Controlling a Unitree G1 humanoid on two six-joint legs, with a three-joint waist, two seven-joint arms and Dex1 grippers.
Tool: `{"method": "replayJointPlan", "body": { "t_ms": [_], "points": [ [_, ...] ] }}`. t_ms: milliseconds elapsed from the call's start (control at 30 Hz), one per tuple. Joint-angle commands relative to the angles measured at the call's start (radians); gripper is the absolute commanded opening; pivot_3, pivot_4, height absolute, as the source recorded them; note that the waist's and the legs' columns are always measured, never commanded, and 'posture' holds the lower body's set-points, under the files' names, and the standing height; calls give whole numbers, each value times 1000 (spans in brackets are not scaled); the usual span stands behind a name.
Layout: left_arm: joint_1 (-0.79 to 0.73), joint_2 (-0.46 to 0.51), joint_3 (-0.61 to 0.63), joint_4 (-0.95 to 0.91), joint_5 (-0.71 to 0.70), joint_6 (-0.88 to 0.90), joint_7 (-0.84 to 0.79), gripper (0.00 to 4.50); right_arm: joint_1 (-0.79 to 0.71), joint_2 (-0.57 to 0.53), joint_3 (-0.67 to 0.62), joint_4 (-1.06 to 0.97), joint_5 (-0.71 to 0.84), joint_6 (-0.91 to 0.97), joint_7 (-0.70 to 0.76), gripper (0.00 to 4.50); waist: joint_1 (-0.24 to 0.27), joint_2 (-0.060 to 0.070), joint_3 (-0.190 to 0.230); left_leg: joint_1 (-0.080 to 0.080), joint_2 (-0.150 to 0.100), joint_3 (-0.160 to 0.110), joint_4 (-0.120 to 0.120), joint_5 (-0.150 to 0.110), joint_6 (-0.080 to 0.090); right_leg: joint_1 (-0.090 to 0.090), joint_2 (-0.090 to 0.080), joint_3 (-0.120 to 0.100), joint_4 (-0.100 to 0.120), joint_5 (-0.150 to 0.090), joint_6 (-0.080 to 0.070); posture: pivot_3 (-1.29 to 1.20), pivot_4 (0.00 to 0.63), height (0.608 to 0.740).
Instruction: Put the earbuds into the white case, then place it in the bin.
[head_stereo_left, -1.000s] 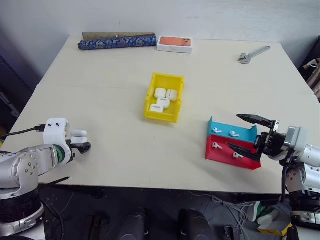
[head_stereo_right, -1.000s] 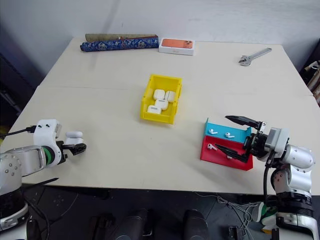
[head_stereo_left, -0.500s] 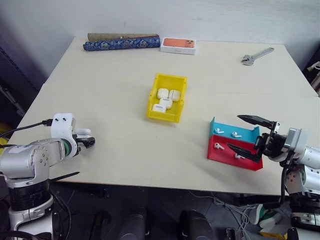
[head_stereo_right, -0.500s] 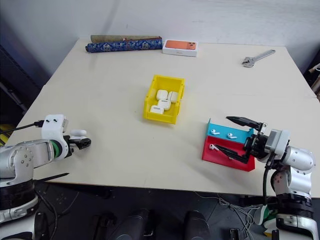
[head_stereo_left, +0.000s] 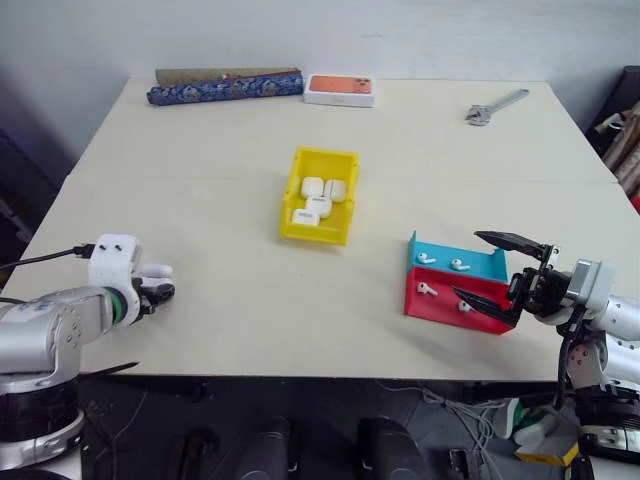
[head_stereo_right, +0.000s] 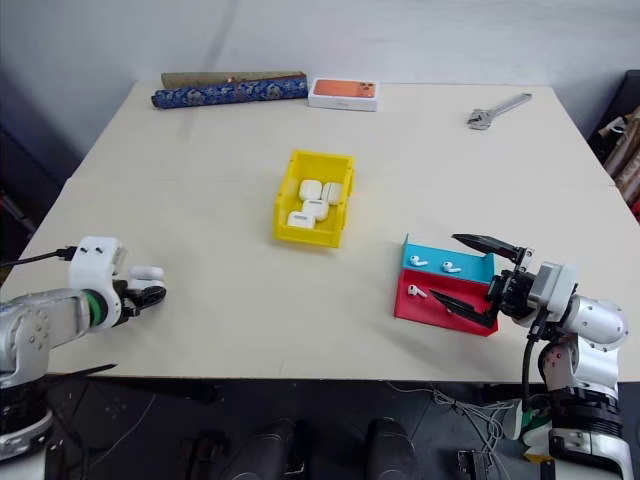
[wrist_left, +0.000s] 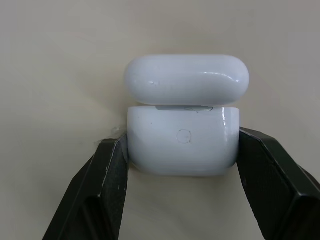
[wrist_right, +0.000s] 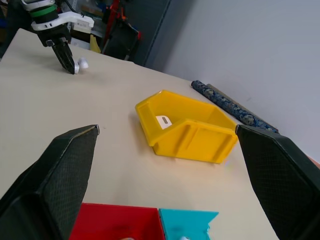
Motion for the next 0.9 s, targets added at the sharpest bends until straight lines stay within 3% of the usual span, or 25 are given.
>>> {"method": "replayJointPlan", "body": {
  "t_ms": [33, 100, 167, 300, 433, 567, 667, 900],
  "points": [
    [72, 14, 93, -26, -85, -243, -234, 2775, -17, -27, -38, 10, 7, -22, 8, 4500, 0, 0, 0, 0, 0, 0, 0, 0, 0, 0, 0, 0, 0, 0, 0, 0, 150, 740],
    [124, 5, 133, -54, -158, -406, -413, 2775, -25, -45, -52, 24, 2, -23, 0, 4500, 4, -1, 1, -2, 1, 0, 1, 0, 0, -1, -1, 0, -1, -1, -1, 0, 150, 740],
    [189, -58, 173, -101, -230, -691, -670, 2775, -25, -104, -96, 45, -8, 28, -54, 4500, 7, -1, 1, -2, 1, 0, 1, -1, 0, -1, -2, 0, -3, 0, -2, 0, 150, 740],
    [224, -131, 115, -133, -289, -888, -838, 2775, 70, -221, -132, 15, -64, 80, -90, 4500, 28, -1, 1, -4, 0, 0, 2, -3, 1, 0, -7, -1, -9, 0, -3, 0, 150, 740],
    [220, -193, -24, -245, -369, -924, -861, 2775, 277, -290, -249, -116, -89, 152, -161, 4500, 36, 0, 1, -4, 3, 1, 1, -1, 6, 2, -1, -2, -12, 0, -3, 0, 150, 740],
    [209, -296, -196, -269, -370, -1010, -900, 2775, 485, -301, -382, -96, -169, 130, -231, 4500, 45, 0, 1, -4, 1, 2, 2, -2, 10, 3, 0, -2, -13, 1, -1, 0, 150, 740],
    [188, -379, -308, -228, -351, -1087, -928, 2775, 627, -300, -449, -87, -266, 170, -329, 4500, 44, 0, 1, -2, 0, 8, 2, -3, 13, 4, 0, -3, -15, 3, 1, 0, 150, 740],
    [93, -547, -467, -4, -190, -1364, -968, 2775, 787, -273, -483, -318, -222, 415, -414, 4500, 30, 3, -1, -1, 1, 14, 2, -7, 10, 3, 0, 0, -20, 3, 2, 0, 150, 740]
  ]
}}
